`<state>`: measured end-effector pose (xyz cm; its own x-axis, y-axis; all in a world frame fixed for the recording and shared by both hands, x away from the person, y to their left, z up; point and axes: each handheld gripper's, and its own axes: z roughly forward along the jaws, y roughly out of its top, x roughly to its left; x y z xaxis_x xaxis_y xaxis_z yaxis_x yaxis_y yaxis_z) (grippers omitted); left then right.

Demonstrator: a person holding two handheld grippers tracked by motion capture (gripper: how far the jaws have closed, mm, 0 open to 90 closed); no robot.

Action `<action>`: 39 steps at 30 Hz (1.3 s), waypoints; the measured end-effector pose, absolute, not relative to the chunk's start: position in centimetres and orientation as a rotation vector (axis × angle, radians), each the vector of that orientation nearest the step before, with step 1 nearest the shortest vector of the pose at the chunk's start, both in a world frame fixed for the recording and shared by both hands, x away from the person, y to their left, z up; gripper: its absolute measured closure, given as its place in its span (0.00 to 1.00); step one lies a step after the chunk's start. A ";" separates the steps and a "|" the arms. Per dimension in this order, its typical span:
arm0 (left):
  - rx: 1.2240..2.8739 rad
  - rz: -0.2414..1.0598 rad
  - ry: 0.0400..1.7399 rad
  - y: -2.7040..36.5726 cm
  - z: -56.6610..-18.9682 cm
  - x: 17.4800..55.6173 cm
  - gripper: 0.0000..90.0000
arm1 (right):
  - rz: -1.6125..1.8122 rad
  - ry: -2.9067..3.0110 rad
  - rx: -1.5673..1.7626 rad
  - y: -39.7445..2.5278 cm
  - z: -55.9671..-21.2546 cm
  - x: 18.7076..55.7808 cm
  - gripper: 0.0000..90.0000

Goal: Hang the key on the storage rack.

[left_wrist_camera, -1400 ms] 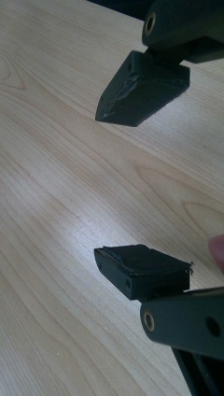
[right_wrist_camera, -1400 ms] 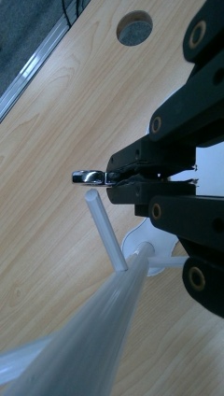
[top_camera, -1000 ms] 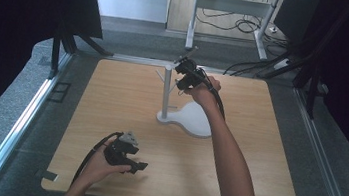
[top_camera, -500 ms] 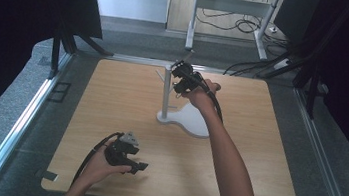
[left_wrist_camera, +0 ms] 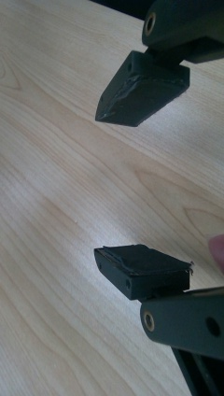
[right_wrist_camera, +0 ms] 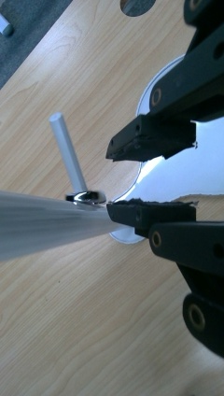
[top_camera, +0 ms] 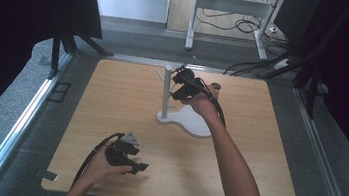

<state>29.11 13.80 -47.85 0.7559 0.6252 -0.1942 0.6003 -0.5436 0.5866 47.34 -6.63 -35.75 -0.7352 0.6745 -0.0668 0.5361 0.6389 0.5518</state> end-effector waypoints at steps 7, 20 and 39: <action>2.303 0.057 0.918 14.1 -47.8 29.0 0.33 | 0.819 2.584 0.967 -8.5 -35.4 46.0 0.67; 2.311 0.089 0.923 13.9 -47.6 28.0 0.33 | 0.960 2.539 0.958 -12.8 -37.1 41.6 0.62; 2.332 0.075 0.928 13.0 -48.1 28.3 0.33 | 1.062 2.454 1.035 -21.4 -43.2 34.9 0.59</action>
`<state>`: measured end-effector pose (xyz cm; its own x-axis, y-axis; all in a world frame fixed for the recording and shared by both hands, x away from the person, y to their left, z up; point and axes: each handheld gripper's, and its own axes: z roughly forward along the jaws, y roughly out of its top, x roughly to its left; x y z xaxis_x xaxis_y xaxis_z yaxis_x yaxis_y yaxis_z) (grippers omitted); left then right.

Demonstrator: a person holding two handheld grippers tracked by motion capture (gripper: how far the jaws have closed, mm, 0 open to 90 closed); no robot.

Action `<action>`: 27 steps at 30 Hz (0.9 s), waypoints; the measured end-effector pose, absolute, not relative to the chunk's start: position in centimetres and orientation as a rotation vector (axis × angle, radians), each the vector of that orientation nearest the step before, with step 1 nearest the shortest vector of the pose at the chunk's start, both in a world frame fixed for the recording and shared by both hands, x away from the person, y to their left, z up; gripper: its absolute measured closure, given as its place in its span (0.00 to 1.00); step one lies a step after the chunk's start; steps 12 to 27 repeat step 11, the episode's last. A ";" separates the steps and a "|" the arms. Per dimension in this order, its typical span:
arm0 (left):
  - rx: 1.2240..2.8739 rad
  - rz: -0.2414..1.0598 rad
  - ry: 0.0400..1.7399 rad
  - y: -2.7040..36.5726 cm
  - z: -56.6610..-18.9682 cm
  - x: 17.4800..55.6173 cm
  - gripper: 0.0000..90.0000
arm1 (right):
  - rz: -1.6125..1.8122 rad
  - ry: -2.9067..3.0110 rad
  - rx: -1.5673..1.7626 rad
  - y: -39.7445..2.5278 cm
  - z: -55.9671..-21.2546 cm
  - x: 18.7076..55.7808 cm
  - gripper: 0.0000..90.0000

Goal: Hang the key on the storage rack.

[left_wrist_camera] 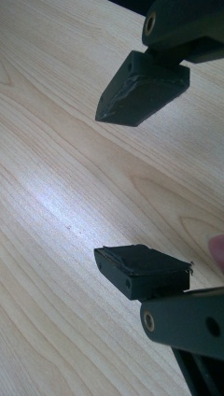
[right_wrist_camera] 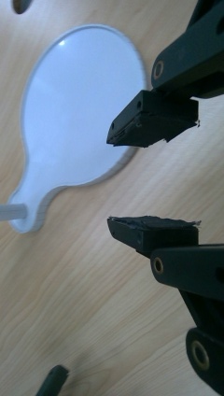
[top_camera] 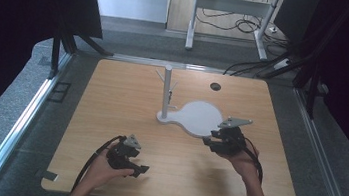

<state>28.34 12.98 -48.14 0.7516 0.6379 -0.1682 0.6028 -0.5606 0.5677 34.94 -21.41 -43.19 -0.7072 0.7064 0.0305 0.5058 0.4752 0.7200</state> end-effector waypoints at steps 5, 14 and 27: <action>2.340 0.075 0.933 13.0 -48.3 28.5 0.33 | 1.086 2.437 1.065 -22.5 -44.5 34.0 0.58; 2.347 0.069 0.919 12.9 -48.3 28.4 0.33 | 1.042 2.424 1.096 -23.0 -45.1 33.7 0.55; 2.347 0.069 0.919 12.9 -48.3 28.4 0.33 | 1.042 2.424 1.096 -23.0 -45.1 33.7 0.55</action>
